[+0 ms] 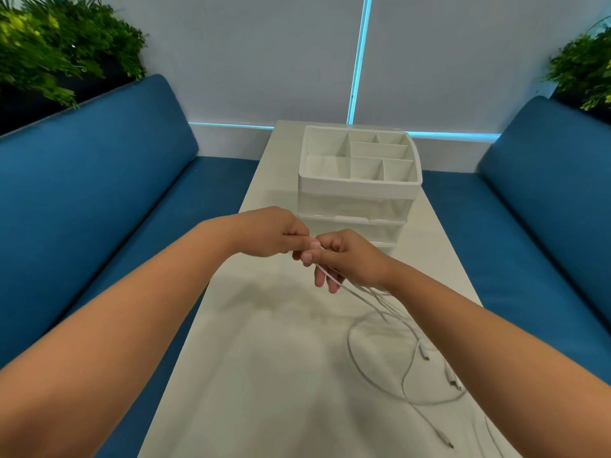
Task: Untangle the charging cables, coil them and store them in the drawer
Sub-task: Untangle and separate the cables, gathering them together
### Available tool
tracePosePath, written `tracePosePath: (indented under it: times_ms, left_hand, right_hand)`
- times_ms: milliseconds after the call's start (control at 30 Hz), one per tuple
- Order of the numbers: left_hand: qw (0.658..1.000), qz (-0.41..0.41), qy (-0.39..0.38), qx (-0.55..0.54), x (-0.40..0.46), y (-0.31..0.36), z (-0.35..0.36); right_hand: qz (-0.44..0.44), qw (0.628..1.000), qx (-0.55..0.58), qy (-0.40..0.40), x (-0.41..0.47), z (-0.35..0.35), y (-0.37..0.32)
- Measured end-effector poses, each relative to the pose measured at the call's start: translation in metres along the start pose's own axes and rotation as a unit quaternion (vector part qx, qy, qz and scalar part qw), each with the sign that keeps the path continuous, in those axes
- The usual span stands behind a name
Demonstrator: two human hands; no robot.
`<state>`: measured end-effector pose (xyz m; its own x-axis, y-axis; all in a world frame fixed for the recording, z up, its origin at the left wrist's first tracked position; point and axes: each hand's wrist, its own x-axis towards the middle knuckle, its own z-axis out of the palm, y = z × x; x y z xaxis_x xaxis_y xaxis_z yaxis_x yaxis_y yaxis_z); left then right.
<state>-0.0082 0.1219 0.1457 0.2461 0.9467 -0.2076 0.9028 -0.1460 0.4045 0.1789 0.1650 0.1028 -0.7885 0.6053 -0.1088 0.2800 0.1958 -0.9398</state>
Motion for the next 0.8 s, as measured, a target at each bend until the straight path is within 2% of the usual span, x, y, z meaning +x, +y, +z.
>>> tracePosePath:
  times_ms: [133,200,267,367,433,533,633,667,733,800]
  left_hand:
    - [0.999,0.003,-0.015,-0.043,-0.003,-0.004,0.008]
    - [0.996,-0.004,-0.012,-0.089,-0.004,-0.003,0.011]
    - [0.996,-0.013,-0.001,-0.089,-0.002,-0.001,0.012]
    - [1.0,-0.019,0.017,-0.017,-0.002,-0.005,0.008]
    - [0.999,-0.036,0.02,-0.011,-0.005,-0.012,0.001]
    - [0.998,-0.059,0.01,-0.026,-0.009,-0.021,-0.002]
    - [0.997,-0.069,0.009,-0.038,-0.008,-0.029,0.001]
    - [0.997,-0.071,0.006,-0.037,-0.007,-0.031,0.003]
    - [0.997,-0.073,-0.004,-0.032,-0.004,-0.034,0.01]
    - [0.997,-0.075,-0.011,-0.033,-0.001,-0.035,0.017]
  right_hand:
    - [0.003,0.998,0.024,-0.054,-0.002,-0.001,0.001]
    - [0.01,0.997,0.043,-0.061,-0.003,-0.003,0.006]
    - [0.029,0.996,0.056,-0.059,-0.004,-0.001,0.01]
    - [0.081,0.994,-0.059,-0.054,-0.009,0.001,0.015]
    - [0.114,0.985,-0.114,-0.057,-0.016,-0.003,0.024]
    - [0.132,0.985,-0.109,-0.026,-0.025,-0.011,0.038]
    - [0.103,0.99,-0.095,0.014,-0.026,-0.014,0.047]
    - [0.09,0.989,-0.109,0.036,-0.026,-0.015,0.05]
    - [0.072,0.971,-0.21,0.083,-0.024,-0.017,0.054]
    - [0.115,0.926,-0.339,0.12,-0.024,-0.015,0.052]
